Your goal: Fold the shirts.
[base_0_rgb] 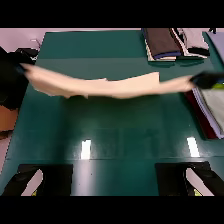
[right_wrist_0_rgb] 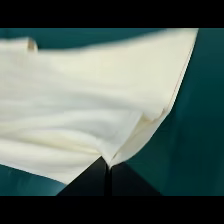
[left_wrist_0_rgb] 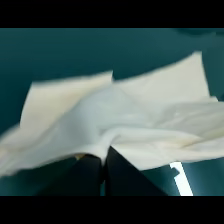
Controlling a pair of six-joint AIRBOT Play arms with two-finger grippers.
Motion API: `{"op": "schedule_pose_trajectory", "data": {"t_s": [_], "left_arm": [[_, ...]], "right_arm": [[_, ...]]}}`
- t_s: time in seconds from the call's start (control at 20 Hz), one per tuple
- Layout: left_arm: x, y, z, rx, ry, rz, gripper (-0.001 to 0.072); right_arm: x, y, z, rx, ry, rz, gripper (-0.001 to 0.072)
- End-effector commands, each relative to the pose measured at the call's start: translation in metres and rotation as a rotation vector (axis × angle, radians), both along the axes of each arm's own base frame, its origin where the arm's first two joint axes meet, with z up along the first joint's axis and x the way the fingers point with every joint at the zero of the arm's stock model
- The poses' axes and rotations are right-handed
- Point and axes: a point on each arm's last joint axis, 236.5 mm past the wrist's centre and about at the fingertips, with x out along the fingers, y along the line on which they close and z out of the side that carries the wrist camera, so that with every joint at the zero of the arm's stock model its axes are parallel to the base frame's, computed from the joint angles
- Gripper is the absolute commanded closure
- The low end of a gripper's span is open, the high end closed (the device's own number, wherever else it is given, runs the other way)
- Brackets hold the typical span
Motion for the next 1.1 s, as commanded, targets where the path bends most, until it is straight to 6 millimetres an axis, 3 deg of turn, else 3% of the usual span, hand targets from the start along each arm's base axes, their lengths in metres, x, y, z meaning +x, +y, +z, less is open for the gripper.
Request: {"op": "schedule_pose_trajectory", "data": {"t_s": [0.0,0.1,0.2,0.3,0.4,0.5,0.6,0.8,0.95,1.05], "left_arm": [[-0.072,-0.017,0.161,0.048,-0.408,0.024,0.0682],[-0.116,-0.024,0.223,0.065,-0.598,0.042,0.0683],[-0.152,-0.023,0.266,0.076,-0.743,0.092,0.0683],[-0.168,-0.019,0.282,0.084,-0.805,0.127,0.0683],[-0.15,-0.017,0.267,0.085,-0.735,0.118,0.0683],[-0.108,-0.013,0.226,0.069,-0.558,0.091,0.0683],[-0.052,-0.008,0.164,0.038,-0.323,0.044,0.0683],[0.049,0.012,0.01,-0.039,0.136,0.002,0.0683],[0.1,0.011,-0.118,-0.044,0.4,-0.023,0.0683],[0.13,0.0,-0.191,-0.019,0.503,-0.019,0.0683]], "right_arm": [[-0.038,-0.008,0.171,-0.128,-0.44,-0.067,0.0699],[-0.066,-0.012,0.226,-0.186,-0.575,-0.098,0.0699],[-0.084,-0.017,0.255,-0.22,-0.622,-0.131,0.0699],[-0.091,-0.02,0.264,-0.245,-0.605,-0.137,0.0699],[-0.082,-0.021,0.258,-0.245,-0.558,-0.126,0.07],[-0.057,-0.024,0.234,-0.231,-0.473,-0.114,0.07],[-0.02,-0.032,0.185,-0.209,-0.325,-0.103,0.07],[0.051,-0.047,0.046,-0.157,0.048,-0.077,0.07],[0.078,-0.049,-0.066,-0.122,0.32,-0.034,0.07],[0.092,-0.044,-0.13,-0.102,0.444,-0.018,0.07]]}}
